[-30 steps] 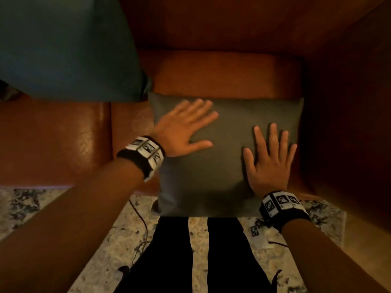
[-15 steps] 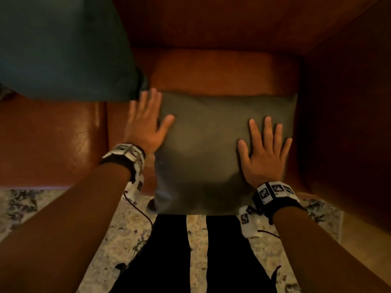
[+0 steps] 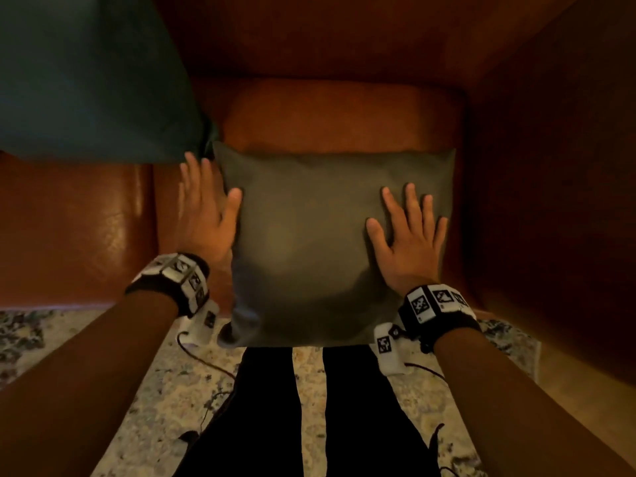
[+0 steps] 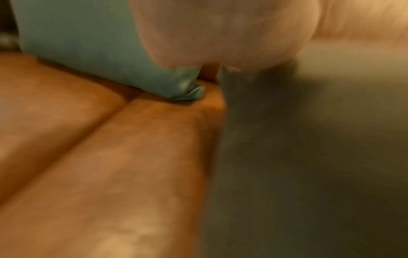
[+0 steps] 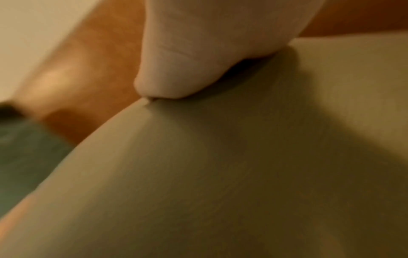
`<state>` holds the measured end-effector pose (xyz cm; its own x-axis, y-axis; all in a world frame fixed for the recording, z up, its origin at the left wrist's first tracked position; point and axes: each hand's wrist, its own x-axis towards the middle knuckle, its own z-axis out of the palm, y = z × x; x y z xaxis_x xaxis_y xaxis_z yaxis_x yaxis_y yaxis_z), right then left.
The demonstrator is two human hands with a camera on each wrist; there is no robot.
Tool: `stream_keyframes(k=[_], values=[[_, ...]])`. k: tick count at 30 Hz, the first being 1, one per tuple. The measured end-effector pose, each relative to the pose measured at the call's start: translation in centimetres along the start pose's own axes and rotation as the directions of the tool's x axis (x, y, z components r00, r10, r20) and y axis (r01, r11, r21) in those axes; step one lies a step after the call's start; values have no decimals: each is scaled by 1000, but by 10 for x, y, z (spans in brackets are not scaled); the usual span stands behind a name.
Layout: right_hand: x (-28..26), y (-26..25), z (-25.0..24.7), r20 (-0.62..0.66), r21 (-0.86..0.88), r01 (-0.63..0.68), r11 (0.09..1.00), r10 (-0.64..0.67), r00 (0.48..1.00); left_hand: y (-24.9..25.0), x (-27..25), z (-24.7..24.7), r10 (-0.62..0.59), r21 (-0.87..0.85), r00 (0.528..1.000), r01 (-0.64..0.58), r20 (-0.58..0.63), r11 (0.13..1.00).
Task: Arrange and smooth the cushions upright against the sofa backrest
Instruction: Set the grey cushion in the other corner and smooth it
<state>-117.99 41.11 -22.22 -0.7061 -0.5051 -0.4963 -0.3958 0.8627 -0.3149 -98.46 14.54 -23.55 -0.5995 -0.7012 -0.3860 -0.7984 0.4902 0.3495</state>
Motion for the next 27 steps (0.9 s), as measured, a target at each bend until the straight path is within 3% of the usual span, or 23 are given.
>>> stream_keyframes(k=[2,3,5,6,7,9,11,13,14,15,17,19,20,22,24,25,27], values=[[2,-2,-10,-73,28,25,999,-23,997,36,-18,4,221,14,975,-221,-21,975],[4,-5,-15,-189,27,77,997,-70,980,58,-28,9,357,34,934,-357,3,934],[14,-13,-22,-391,8,228,974,-207,897,99,-46,25,521,129,851,-526,68,841],[22,-16,-24,-397,-16,318,948,-298,868,113,-51,35,538,181,838,-546,93,818],[29,-16,-25,-323,-74,414,907,-414,851,119,-53,43,530,229,841,-541,110,810],[48,3,-26,-73,-214,534,818,-559,826,116,-50,56,499,265,856,-517,137,814],[71,49,-35,61,-293,455,841,-458,887,107,-45,61,484,256,859,-512,169,820],[94,84,-52,26,-261,221,940,-222,975,106,-40,66,476,272,864,-503,164,820],[101,90,-59,-8,-221,119,968,-124,992,109,-38,68,469,272,869,-496,159,825],[104,85,-64,-65,-188,84,979,-97,993,110,-36,68,469,270,869,-495,158,826],[101,59,-64,-117,-182,258,949,-281,953,105,-37,68,469,274,869,-495,159,825],[98,50,-49,57,-235,505,830,-507,860,102,-37,68,474,273,868,-497,150,824],[100,55,-45,121,-259,506,822,-493,862,104,-35,68,477,267,866,-501,152,823],[107,70,-44,53,-270,218,938,-211,976,110,-31,68,476,264,866,-500,153,825],[109,73,-50,-80,-184,-69,980,55,995,114,-25,68,466,262,871,-491,157,831],[105,67,-51,-125,-135,-82,988,65,990,113,-23,66,461,262,872,-490,167,832],[82,44,-47,-210,-93,66,993,-84,974,111,-21,66,453,266,873,-487,183,832]])
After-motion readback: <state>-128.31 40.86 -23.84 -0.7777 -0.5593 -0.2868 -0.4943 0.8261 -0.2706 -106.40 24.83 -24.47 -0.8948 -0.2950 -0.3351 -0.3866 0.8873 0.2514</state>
